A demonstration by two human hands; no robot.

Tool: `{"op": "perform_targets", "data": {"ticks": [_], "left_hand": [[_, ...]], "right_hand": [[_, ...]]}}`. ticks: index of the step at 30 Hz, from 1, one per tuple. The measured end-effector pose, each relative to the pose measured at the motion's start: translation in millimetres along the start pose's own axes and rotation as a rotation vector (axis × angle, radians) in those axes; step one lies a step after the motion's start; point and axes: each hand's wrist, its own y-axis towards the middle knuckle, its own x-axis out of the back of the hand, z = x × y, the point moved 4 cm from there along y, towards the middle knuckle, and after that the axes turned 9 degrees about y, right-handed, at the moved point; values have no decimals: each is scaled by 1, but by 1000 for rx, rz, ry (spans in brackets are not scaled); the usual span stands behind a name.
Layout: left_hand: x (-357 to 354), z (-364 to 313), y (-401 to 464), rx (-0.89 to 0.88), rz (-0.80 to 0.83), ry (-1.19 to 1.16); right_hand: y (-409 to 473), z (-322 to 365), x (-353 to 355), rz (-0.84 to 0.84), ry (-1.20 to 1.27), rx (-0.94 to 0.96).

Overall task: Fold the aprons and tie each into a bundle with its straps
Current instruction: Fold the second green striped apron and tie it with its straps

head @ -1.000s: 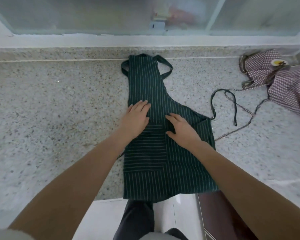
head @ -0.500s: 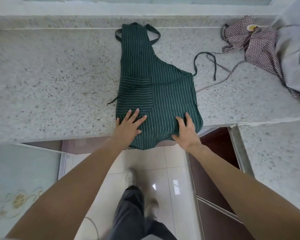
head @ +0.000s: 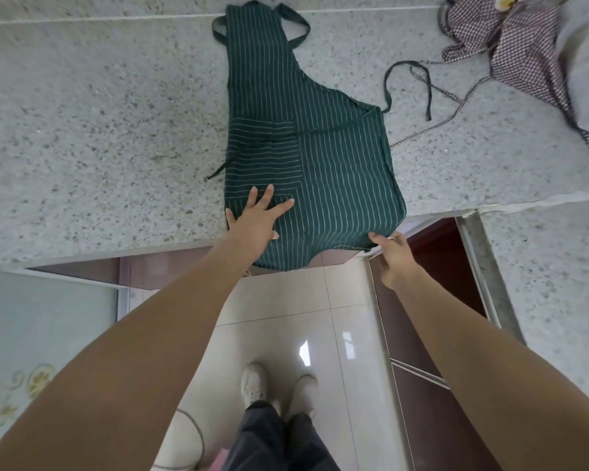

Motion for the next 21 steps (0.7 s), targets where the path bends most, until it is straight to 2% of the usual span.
{"op": "perform_targets", "data": {"ticks": [4, 12, 17, 21], "left_hand": [[0, 1, 0, 5, -7, -22], [3, 1, 0, -2, -1, -40], [2, 0, 0, 7, -2, -40], [4, -3, 1, 15, 10, -34]], "right_hand": [[-9, 5, 4, 97, -36, 21], [-32, 5, 23, 285, -218, -66], [-39, 17, 27, 314, -405, 70], [-46, 24, 37, 330, -548, 42]]}}
